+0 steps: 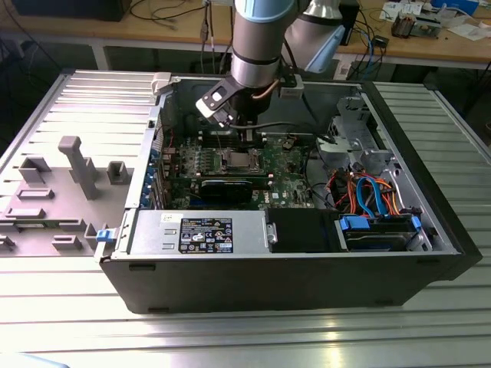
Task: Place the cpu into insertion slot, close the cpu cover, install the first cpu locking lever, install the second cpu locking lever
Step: 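Close the cpu cover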
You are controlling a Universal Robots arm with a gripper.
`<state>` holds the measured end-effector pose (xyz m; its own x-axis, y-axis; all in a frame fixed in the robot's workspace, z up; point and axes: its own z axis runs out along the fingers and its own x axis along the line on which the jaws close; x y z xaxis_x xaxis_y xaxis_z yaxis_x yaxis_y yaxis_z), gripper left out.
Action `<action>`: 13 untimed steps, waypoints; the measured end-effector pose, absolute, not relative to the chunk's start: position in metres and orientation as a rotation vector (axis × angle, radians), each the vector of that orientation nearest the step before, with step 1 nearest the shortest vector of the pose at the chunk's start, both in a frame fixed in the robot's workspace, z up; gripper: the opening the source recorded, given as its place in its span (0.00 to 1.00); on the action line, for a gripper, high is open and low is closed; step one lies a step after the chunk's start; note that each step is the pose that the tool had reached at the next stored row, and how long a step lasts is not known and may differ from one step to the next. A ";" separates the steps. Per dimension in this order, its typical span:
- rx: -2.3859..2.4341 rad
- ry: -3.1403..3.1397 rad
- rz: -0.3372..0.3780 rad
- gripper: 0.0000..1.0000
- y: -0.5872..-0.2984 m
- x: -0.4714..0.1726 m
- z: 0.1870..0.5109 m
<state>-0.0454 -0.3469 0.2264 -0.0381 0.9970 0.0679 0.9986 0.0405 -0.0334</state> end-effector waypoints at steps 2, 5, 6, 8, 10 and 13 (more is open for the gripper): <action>-2.127 -2.213 -0.036 0.11 -0.348 -0.053 0.224; -2.126 -2.213 -0.036 0.11 -0.348 -0.058 0.219; -2.126 -2.213 -0.036 0.11 -0.348 -0.059 0.218; -2.126 -2.213 -0.035 0.11 -0.348 -0.060 0.217; -2.126 -2.213 -0.035 0.11 -0.348 -0.061 0.212; -2.126 -2.213 -0.035 0.11 -0.348 -0.062 0.209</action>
